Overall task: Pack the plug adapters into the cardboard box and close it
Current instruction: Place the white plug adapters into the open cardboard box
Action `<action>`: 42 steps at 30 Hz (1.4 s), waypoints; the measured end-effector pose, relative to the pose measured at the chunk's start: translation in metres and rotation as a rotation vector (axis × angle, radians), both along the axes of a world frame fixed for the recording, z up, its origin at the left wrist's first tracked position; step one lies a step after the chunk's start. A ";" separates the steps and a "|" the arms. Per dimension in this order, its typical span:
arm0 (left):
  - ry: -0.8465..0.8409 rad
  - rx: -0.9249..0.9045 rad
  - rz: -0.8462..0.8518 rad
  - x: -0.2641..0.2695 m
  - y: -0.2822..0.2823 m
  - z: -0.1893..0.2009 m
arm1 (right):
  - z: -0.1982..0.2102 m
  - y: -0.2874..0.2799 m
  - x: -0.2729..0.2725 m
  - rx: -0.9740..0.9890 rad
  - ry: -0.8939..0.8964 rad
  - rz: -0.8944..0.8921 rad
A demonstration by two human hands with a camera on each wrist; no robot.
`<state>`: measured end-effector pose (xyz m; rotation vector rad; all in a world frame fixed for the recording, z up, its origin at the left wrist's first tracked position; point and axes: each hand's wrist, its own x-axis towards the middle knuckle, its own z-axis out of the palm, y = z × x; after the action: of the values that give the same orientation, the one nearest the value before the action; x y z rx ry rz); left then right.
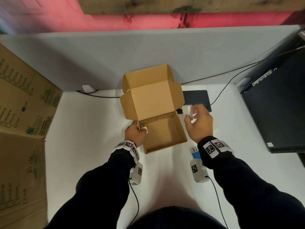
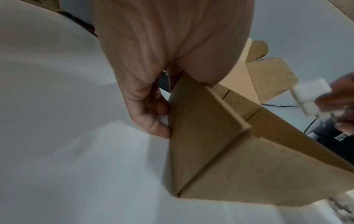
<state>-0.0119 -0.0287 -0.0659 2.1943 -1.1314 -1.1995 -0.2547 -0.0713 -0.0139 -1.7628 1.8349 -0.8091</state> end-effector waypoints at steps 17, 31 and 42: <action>0.028 0.003 0.007 -0.001 0.001 0.001 | -0.045 -0.003 0.079 0.459 -0.080 0.067; -0.033 0.001 0.156 -0.011 -0.009 -0.001 | -0.027 -0.002 0.082 0.357 0.042 0.196; -0.090 -0.002 0.096 -0.008 -0.011 -0.004 | -0.025 -0.056 0.009 0.495 0.427 0.069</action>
<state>-0.0203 -0.0398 -0.0698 2.2943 -1.0477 -1.0691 -0.2456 -0.1275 -0.0391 -1.7325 1.9945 0.0708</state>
